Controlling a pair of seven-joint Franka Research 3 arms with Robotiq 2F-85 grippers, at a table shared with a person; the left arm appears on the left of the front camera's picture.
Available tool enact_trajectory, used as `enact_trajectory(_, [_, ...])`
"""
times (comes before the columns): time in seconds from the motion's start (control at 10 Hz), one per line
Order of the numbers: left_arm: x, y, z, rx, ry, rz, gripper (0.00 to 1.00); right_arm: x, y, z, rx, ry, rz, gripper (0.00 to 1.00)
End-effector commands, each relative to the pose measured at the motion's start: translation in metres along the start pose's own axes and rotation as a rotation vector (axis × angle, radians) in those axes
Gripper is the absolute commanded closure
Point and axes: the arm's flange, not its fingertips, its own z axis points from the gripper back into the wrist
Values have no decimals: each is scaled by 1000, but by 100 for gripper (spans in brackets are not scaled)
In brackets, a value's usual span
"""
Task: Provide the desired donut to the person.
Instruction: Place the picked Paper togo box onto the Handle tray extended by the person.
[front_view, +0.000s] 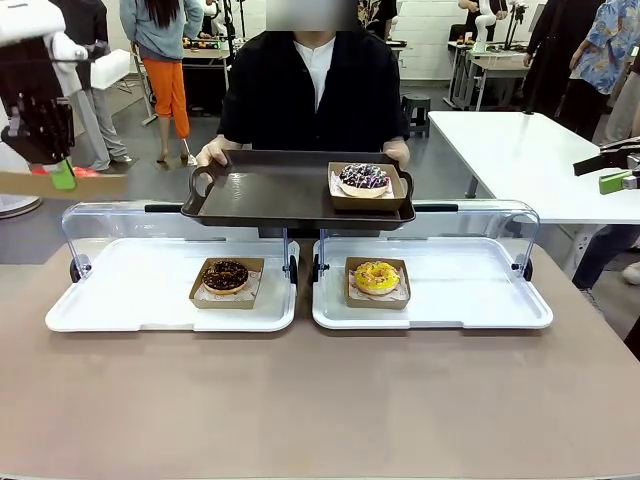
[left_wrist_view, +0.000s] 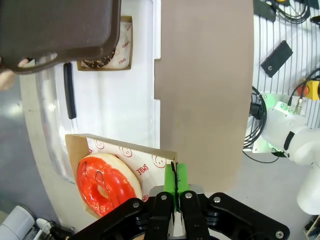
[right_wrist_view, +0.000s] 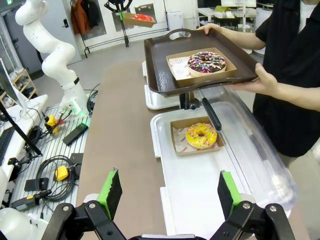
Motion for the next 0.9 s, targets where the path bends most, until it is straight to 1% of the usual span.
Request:
enact_trajectory(0.0, [38,-11,39,38,19,18,99,1,1,0,-2,-2,1,0])
enact_trajectory(0.2, [80,-7,70,84,57,-16,99,1,1,0,-2,-2,1,0])
enact_trajectory(0.4, [132,10,87,91,91,-52,99,1,1,0,-2,-2,1,0])
enact_trajectory(0.6, [178,29,81,59,79,-82,99,1,1,0,-2,-2,1,0])
enact_trajectory(0.7, [193,41,76,62,65,-120,99,1,1,0,-2,-2,1,0])
enact_trajectory(0.8, [207,50,69,70,57,-121,99,1,1,0,-2,-2,1,0])
